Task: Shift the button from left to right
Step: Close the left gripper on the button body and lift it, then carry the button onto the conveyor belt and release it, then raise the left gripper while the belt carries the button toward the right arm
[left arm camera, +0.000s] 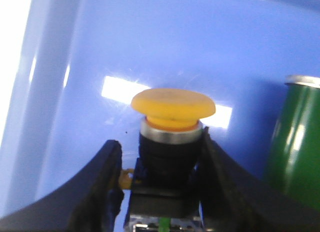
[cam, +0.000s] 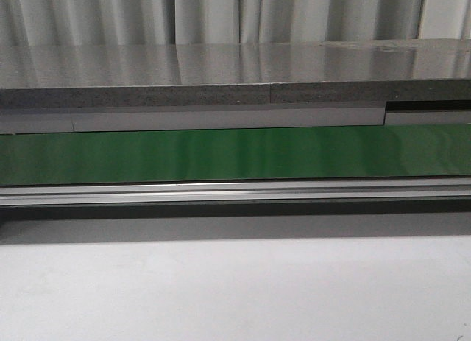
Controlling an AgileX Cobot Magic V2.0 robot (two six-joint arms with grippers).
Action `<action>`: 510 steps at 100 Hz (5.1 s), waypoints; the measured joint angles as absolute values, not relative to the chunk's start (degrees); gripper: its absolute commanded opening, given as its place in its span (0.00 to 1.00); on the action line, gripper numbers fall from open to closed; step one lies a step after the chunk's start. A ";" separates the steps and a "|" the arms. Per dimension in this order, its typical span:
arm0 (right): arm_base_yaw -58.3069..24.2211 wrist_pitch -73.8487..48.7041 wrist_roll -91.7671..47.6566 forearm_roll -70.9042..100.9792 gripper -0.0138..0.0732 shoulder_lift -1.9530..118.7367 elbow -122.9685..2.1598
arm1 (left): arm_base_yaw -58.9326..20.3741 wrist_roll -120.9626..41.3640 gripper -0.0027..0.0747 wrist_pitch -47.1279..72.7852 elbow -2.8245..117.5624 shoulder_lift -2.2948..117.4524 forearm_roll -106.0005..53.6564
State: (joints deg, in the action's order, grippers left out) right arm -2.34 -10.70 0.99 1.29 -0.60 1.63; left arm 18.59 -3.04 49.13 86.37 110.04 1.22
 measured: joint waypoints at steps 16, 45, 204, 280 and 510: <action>-2.34 -10.70 0.99 1.29 0.08 -0.60 1.63 | 18.40 -5.17 0.01 52.15 86.47 106.83 -0.86; -2.34 -10.70 0.99 1.29 0.08 -0.60 1.63 | 14.42 -8.08 0.01 55.47 86.47 104.86 -4.04; -2.34 -10.70 0.99 1.29 0.08 -0.60 1.63 | 9.43 -13.46 0.77 51.41 78.93 103.34 -10.24; -2.34 -10.70 0.99 1.29 0.08 -0.60 1.63 | 0.58 -17.40 0.77 40.39 70.06 78.27 -16.55; -2.34 -5.28 0.99 1.29 0.08 -0.60 1.63 | -4.23 -17.51 0.01 9.99 18.65 20.73 -16.64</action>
